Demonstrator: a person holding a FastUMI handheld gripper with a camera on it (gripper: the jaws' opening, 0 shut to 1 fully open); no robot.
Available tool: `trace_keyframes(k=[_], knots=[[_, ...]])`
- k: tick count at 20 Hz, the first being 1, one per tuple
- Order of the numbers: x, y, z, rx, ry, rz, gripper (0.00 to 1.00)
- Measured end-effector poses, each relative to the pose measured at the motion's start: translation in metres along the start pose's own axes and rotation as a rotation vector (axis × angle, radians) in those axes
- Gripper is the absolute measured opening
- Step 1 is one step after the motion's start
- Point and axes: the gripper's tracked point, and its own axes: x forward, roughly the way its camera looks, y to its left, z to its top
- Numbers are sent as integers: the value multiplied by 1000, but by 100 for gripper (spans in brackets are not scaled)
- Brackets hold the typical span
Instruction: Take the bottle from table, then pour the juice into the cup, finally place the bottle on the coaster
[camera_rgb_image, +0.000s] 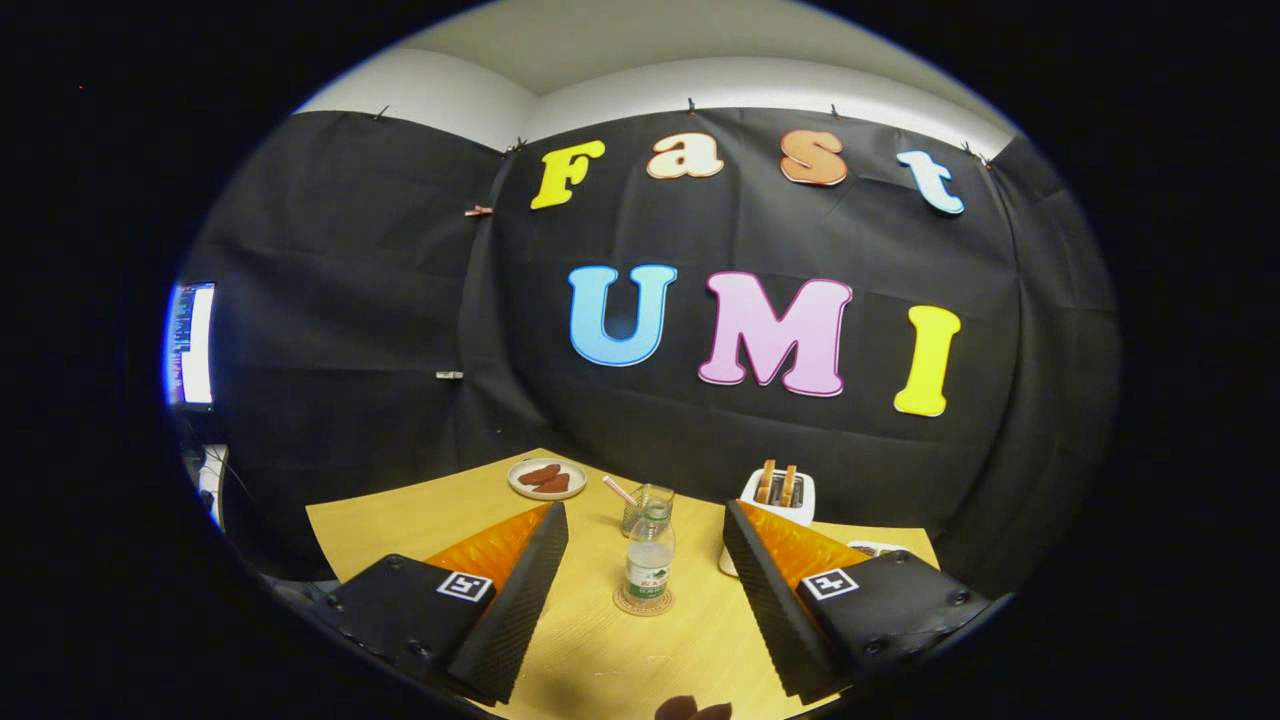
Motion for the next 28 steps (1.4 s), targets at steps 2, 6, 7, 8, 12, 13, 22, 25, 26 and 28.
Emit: trace_keyframes(k=[2, 6, 7, 8, 12, 13, 22, 25, 26, 28], knots=[[-8, -11, 11, -21, -12, -41, 96], [-16, -26, 22, -38, -35, -102, 96], [-15, -29, 22, -31, -32, -114, 96], [-17, -32, 20, -28, -28, -128, 96], [-23, -42, 16, -29, -20, -170, 96], [-24, -42, 12, -30, -14, -176, 96], [-30, -41, 14, -25, -5, -248, 96], [-32, -35, 14, -45, 1, -273, 96], [-32, -33, 16, -52, 1, -279, 96], [-34, -29, 21, -63, -6, -288, 96]])
